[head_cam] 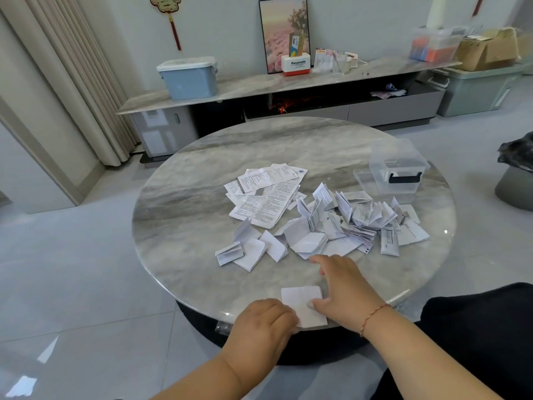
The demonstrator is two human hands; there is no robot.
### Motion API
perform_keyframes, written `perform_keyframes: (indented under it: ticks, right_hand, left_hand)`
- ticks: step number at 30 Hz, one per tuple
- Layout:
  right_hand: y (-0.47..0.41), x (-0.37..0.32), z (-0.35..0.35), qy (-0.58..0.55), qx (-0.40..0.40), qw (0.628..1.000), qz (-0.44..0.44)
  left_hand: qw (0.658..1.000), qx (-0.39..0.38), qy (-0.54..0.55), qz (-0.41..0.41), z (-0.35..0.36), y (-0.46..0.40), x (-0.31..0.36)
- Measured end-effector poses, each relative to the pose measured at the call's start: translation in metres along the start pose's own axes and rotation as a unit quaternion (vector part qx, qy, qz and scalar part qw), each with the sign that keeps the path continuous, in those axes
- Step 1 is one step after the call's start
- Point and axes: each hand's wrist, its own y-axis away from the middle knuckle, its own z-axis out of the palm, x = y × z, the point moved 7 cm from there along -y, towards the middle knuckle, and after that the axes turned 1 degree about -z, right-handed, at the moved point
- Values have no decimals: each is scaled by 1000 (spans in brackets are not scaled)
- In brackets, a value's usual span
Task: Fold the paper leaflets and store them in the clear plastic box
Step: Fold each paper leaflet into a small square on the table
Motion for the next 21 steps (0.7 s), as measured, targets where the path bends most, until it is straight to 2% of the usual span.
perform_keyframes:
  ticks: [1,3,5,7,9,12,14,16,18,21]
  right_hand:
    - [2,-3,-5,-25,6,999,-23]
    - [9,-9,-5,-98,-53,992,-58]
    - [13,-15,3,-133,-104,983,-71]
    - [9,-8,8,-126,-71,988,-50]
    - [2,3,11,-115,-24,993,-11]
    - [-6,8,17,-95,3,995,8]
    - [-9,6,21,-69,0,998,-1]
    - [-10,4,22,-55,-17,998,1]
    - [-13,8,20,-107,-21,994,28]
    - [-11,15,18,-251,-31,964,84]
  left_hand:
    - [1000,3,7,-12,1,-2,0]
    - [998,-8,26,-56,4,-7,-1]
    - [986,-20,83,-143,3,-13,-7]
    - [959,-14,138,-247,5,-16,-20]
    - [947,6,147,-285,4,-17,-29]
    - [967,11,93,-239,1,-20,-28]
    - [982,-13,58,-179,7,-18,-23]
    - [986,-40,42,-155,11,-17,-20]
    - [989,-34,40,-139,10,-17,-19]
    - [997,-16,23,-74,2,-22,-11]
